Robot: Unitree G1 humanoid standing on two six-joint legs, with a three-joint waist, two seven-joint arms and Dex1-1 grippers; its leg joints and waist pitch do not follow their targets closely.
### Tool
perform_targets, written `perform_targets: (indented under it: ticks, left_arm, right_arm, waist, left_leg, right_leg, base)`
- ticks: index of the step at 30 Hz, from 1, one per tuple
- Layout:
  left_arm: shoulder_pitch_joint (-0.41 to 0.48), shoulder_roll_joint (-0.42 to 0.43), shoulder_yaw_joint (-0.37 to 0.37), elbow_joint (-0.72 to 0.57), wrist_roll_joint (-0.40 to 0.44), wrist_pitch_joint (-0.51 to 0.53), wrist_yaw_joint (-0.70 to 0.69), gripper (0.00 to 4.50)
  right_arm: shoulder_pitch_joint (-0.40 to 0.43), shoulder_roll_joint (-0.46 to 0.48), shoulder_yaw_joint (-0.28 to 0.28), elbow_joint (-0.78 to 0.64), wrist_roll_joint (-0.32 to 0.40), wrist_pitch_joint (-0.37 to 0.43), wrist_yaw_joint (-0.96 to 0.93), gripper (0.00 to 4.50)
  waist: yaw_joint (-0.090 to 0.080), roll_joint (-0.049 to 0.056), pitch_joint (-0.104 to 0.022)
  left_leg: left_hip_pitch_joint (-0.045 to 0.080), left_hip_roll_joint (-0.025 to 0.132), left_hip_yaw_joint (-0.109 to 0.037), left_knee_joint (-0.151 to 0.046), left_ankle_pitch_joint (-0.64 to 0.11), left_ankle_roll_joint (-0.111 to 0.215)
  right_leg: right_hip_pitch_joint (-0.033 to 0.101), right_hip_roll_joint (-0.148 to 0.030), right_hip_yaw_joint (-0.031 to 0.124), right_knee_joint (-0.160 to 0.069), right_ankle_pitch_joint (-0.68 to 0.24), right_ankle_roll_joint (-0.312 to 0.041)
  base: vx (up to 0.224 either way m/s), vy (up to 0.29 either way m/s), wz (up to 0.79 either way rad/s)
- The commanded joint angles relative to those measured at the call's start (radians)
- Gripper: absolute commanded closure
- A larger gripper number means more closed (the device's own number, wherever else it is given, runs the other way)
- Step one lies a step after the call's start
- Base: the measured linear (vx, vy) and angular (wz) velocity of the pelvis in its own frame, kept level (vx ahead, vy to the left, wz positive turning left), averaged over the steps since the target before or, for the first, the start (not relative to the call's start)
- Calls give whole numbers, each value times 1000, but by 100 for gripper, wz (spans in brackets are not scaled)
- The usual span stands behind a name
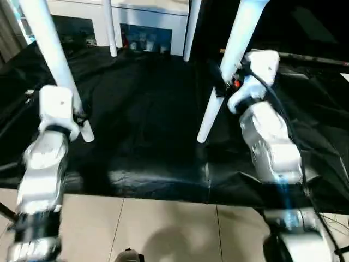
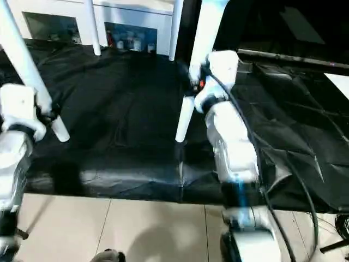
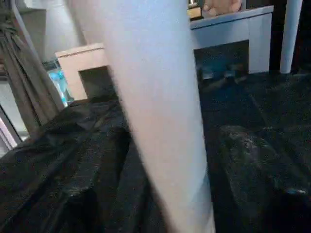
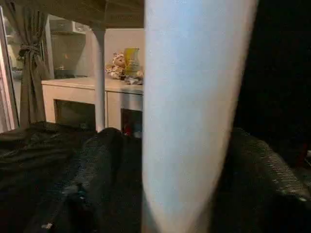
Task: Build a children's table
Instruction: Flip table
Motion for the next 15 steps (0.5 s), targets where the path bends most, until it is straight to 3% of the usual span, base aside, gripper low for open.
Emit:
perform_targets:
  ticks: [1, 2, 6, 8, 9, 10, 11, 12, 15]
  left_arm:
    - [45, -2, 18, -65, -15, -13, -8, 79]
    - [58, -6, 23, -77, -19, -16, -7, 59]
    - [104, -19, 36, -113, -27, -68, -1, 29]
    - [146, -51, 60, -152, -69, -128, 8, 16]
    - [175, -70, 66, -182, -97, -136, 0, 16]
    - [207, -90, 72, -216, -128, -144, -9, 16]
    - [268, -120, 59, -281, -171, -133, -31, 16]
    - [298, -133, 47, -311, -193, -118, -46, 16]
    - [355, -153, -11, -351, -188, -94, -57, 16]
  right_arm:
    - [68, -8, -3, -70, 15, 6, 7, 95]
    - [84, -9, 0, -83, 12, -2, 8, 75]
    - [149, -18, 11, -139, -16, -50, 5, 72]
    - [213, -17, 7, -196, -24, -79, 1, 72]
    - [243, -16, 2, -222, -20, -85, 3, 72]
    - [277, -16, -3, -251, -15, -92, 5, 72]
    - [345, -11, -7, -301, 48, -34, 35, 72]
    - [380, -10, -4, -324, 83, 2, 55, 72]
    - [441, -46, 36, -341, 83, 46, 97, 72]
  waist:
    - [-1, 22, -74]
    - [-3, 23, -73]
    - [-2, 27, -66]
    - [-3, 31, -62]
    - [-3, 39, -64]
    - [-5, 38, -62]
    - [-5, 43, -61]
    - [-6, 38, -57]
    - [-10, 36, -53]
  left_leg:
    - [49, 51, -33, -89, -380, -103]
    - [50, 49, -32, -90, -395, -102]
    - [56, 50, -36, -93, -478, -118]
    - [59, 53, -40, -97, -531, -128]
    - [61, 51, -42, -97, -546, -132]
    - [57, 53, -45, -101, -561, -133]
    - [58, 55, -45, -101, -572, -133]
    - [57, 55, -44, -102, -594, -124]
    - [62, 51, -47, -103, -646, -122]
  right_leg:
    - [16, -44, 33, -73, -134, -108]
    - [13, -42, 33, -75, -162, -107]
    - [5, -45, 35, -90, -274, -89]
    - [0, -45, 35, -98, -320, -78]
    - [-1, -44, 35, -97, -327, -79]
    - [2, -44, 35, -99, -331, -79]
    - [2, -44, 35, -99, -329, -79]
    - [2, -42, 35, -106, -345, -74]
    - [0, -40, 34, -120, -434, -54]
  base:
    - [0, 0, 0]
    - [0, 0, 0]
    - [0, 0, 0]
    - [0, 0, 0]
    - [0, 0, 0]
    - [0, 0, 0]
    - [0, 0, 0]
    - [0, 0, 0]
    - [0, 0, 0]
